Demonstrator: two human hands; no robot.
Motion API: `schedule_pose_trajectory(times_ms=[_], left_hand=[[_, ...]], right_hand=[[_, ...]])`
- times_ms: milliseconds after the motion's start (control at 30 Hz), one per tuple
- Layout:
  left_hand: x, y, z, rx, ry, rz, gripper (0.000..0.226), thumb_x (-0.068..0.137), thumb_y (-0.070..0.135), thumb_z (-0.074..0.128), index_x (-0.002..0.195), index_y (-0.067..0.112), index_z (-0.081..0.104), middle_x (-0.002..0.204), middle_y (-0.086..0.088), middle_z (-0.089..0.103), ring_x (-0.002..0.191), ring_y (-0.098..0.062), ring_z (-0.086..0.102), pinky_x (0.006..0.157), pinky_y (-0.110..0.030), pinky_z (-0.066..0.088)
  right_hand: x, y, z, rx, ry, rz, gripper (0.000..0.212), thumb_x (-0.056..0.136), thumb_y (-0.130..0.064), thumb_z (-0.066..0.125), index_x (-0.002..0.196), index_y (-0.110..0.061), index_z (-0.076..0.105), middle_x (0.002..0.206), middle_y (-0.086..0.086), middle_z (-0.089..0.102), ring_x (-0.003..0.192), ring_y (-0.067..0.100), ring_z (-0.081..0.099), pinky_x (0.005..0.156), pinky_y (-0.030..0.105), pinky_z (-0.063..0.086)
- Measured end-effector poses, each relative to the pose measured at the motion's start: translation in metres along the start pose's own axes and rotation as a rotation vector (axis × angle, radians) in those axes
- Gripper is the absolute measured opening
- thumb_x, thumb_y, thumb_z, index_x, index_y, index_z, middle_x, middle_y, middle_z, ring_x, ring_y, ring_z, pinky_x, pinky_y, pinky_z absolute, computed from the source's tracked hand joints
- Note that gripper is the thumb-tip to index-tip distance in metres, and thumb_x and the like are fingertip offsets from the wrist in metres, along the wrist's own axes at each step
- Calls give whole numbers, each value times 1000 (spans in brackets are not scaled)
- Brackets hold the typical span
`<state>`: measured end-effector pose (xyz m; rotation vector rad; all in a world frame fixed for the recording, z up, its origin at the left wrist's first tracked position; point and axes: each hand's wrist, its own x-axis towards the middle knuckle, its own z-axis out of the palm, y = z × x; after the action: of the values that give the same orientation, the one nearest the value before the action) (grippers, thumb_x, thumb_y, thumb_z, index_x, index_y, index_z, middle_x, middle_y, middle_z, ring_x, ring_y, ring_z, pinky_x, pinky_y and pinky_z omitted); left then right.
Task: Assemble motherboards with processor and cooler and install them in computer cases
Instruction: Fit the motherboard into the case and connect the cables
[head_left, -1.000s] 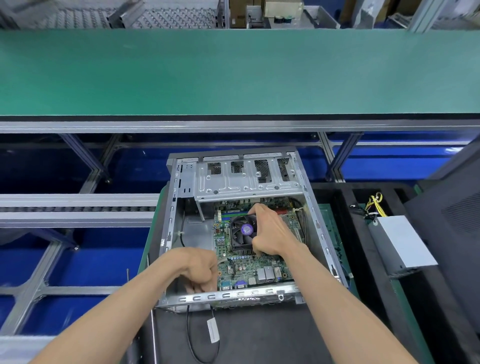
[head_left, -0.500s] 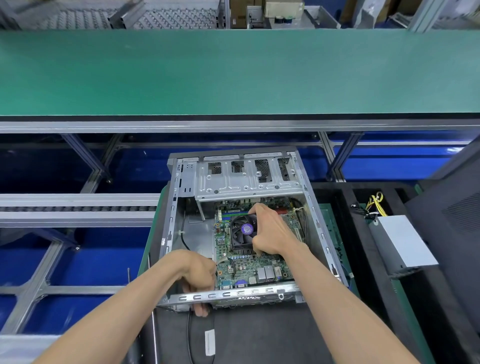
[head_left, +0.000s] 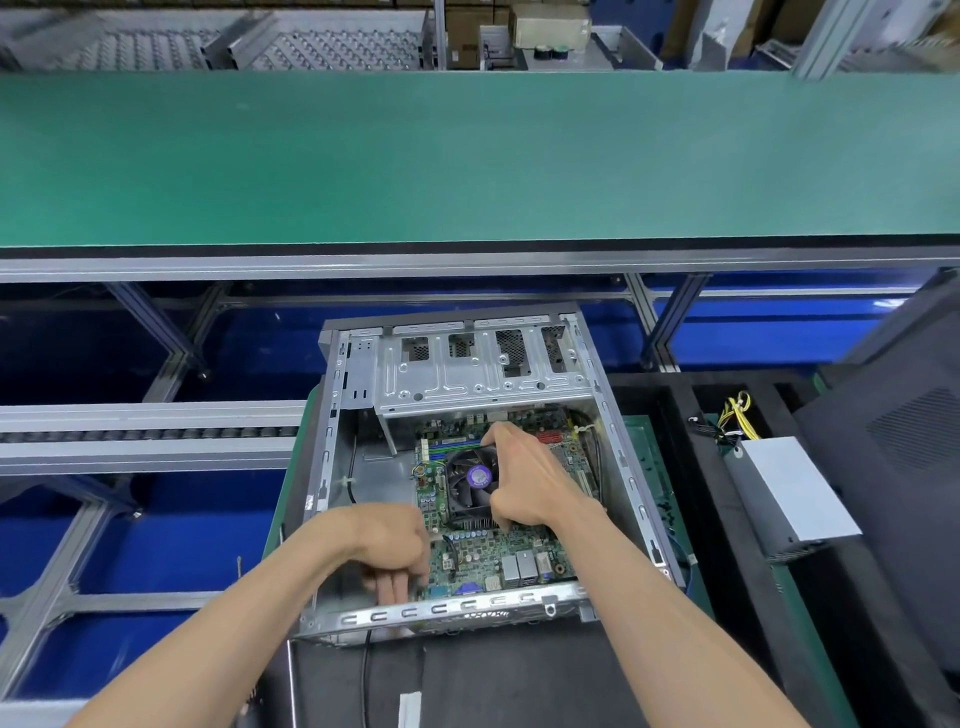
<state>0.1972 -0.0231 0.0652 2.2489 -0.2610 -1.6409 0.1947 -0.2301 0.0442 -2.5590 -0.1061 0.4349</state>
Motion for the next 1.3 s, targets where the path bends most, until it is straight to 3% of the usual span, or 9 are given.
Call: schedule_pose_trajectory(times_ms=[167,267,367,533,667,800,900,1000,1300], left_hand=[[1,15,-26,-178,566,311,22,93,19,56,75,12,67,65,-2,74,57,-17,72,55,-20,50],[21,31,-37,-90,800,397,21,101,31,52,98,23,71,91,4,76,83,-14,70,75,-28,52],[48,45,-39,200,679,317,43,107,37,35,143,21,53,144,-1,57,131,-21,51,108,-41,40],[72,62,-53,-13,494,253,54,102,35,36,154,21,35,159,-2,36,144,-23,36,114,-38,30],[77,71,-61,-139,435,251,11,74,32,39,76,26,48,85,3,51,73,-19,41,73,-38,30],[87,65,-59,-167,506,232,23,78,46,33,69,25,38,75,3,42,69,-19,34,66,-37,26],[97,61,-59,-127,543,140,61,92,73,22,117,36,64,117,3,57,113,-24,54,84,-34,33],[104,64,-68,17,486,107,77,90,79,15,144,38,49,156,2,42,139,-25,42,98,-36,31],[107,98,-65,33,355,259,63,99,63,33,150,28,43,156,1,41,136,-20,42,104,-37,29]], right_hand=[[0,0,2,-41,-16,-9,97,42,-12,89,129,-12,47,129,4,54,105,27,58,75,39,55],[1,0,2,-59,-19,-12,95,38,-13,88,125,-11,47,124,4,53,102,29,58,75,45,57],[2,2,2,-61,-23,-9,88,37,-12,86,115,-11,45,115,2,51,97,29,56,72,45,56],[5,8,5,-24,-6,5,82,40,-10,86,111,-11,46,111,1,49,96,27,55,71,42,54],[7,12,7,18,-8,-18,93,44,-12,87,128,-3,47,126,8,51,112,29,54,88,44,55],[5,15,5,63,-8,-40,87,47,-11,88,124,-6,47,123,7,51,111,26,52,91,43,53],[5,12,7,47,0,-56,80,49,-9,86,118,-7,46,118,7,50,107,27,51,89,45,53],[6,9,6,42,9,-70,86,50,-9,84,127,-3,45,123,9,51,111,28,52,91,44,53],[8,12,7,10,-46,-9,58,48,-9,86,98,0,59,88,11,61,74,27,61,63,46,60]])
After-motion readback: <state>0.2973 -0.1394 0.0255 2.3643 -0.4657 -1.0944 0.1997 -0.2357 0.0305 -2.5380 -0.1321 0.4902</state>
